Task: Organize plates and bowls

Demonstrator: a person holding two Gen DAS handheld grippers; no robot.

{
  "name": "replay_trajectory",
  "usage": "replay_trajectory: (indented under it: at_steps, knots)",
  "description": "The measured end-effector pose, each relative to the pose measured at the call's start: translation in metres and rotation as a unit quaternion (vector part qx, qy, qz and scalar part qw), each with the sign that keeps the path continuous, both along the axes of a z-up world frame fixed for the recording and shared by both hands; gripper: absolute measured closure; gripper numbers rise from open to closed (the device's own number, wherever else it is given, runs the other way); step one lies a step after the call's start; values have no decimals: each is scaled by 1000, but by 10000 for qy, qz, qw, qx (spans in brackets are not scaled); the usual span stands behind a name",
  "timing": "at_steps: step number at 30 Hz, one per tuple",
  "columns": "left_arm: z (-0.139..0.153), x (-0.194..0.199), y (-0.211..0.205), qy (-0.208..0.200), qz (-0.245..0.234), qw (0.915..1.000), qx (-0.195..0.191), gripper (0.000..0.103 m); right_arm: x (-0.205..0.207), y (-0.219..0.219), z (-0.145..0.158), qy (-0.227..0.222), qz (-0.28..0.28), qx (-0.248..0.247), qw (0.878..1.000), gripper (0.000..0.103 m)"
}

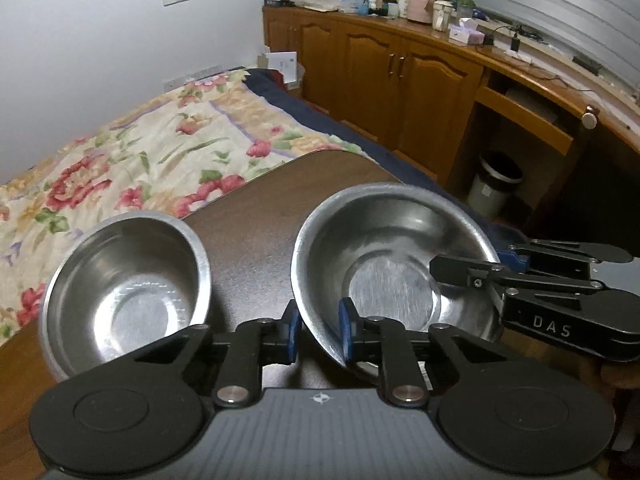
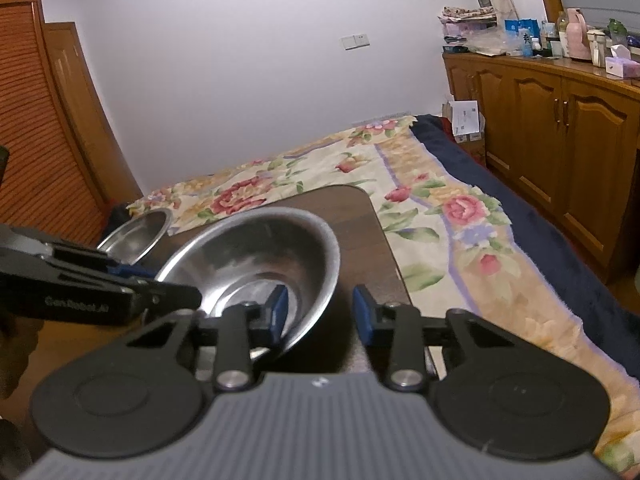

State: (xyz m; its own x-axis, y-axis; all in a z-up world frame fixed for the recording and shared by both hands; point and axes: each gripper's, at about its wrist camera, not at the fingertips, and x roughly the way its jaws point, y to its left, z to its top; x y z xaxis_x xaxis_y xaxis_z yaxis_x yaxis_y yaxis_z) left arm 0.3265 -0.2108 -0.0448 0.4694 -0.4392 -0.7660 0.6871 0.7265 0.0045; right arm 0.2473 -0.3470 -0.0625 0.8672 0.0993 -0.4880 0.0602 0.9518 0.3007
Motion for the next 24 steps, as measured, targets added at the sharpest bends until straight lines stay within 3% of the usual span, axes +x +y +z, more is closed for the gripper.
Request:
replay_trajectory:
  at_steps: [1,4,10,15,24]
  knots:
    - [2,-3,1,-51,4,10000,4,82,0,0,-1,-7,83,58,9999,81]
    - [11,-11,8,-120,11,9999,-88,84,-3,-3,0,-108,114,151,9998,87]
    - [44,-33,24,-440,-18,9985,-333,84,-14,-3,22,-247,219,376,9987,89]
    - [66,-51,37,-641,-20,9966,-523,84,-30,8,52,-502,258,230,9981,89]
    - [86,-87,67,-896,25,9928,-794,84,-54,25,79,-767,281,-63,9966,89]
